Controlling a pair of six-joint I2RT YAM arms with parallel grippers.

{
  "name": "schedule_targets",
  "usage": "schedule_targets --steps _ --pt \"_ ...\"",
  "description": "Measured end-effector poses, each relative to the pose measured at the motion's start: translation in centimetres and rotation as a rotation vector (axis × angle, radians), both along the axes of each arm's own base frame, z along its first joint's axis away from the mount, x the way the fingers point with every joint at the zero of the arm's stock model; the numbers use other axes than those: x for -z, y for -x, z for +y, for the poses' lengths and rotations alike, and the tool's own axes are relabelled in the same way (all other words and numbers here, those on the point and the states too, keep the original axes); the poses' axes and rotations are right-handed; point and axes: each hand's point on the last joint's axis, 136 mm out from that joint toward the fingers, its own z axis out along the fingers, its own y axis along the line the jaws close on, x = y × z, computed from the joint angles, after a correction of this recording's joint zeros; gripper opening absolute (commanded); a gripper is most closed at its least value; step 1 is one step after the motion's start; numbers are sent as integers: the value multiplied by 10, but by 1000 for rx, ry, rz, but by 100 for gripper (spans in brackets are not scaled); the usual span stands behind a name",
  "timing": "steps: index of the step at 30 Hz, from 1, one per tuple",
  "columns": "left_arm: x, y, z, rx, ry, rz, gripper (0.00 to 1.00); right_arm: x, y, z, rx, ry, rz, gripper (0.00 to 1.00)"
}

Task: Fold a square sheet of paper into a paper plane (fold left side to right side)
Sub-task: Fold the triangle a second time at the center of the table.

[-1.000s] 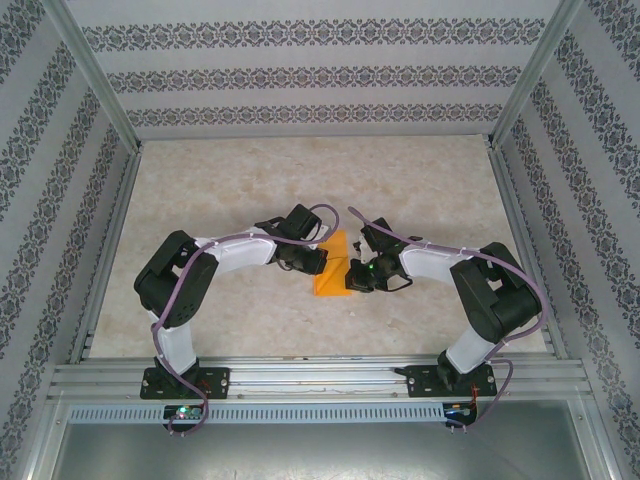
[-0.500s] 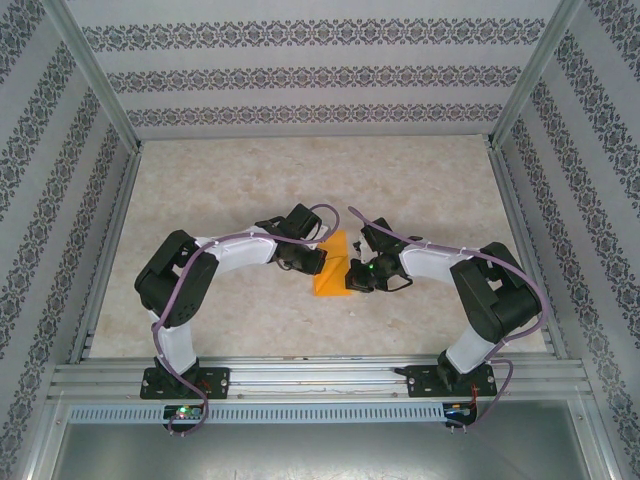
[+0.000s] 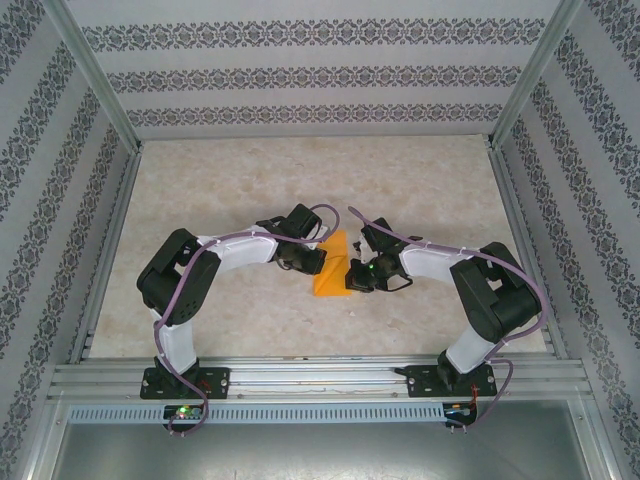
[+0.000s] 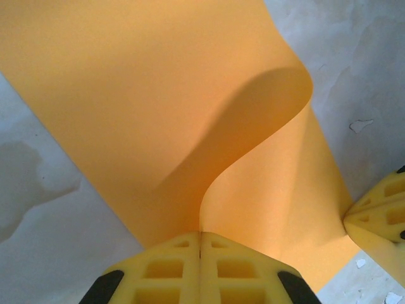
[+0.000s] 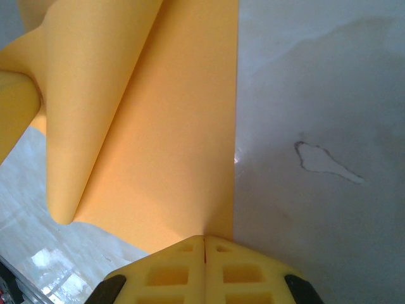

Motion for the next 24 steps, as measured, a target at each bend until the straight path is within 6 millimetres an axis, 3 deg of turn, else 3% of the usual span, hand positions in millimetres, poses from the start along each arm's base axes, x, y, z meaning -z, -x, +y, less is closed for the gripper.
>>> schedule_targets --steps 24 --pt "3 -4 1 -8 -16 -8 0 0 0 0 -1 -1 1 0"
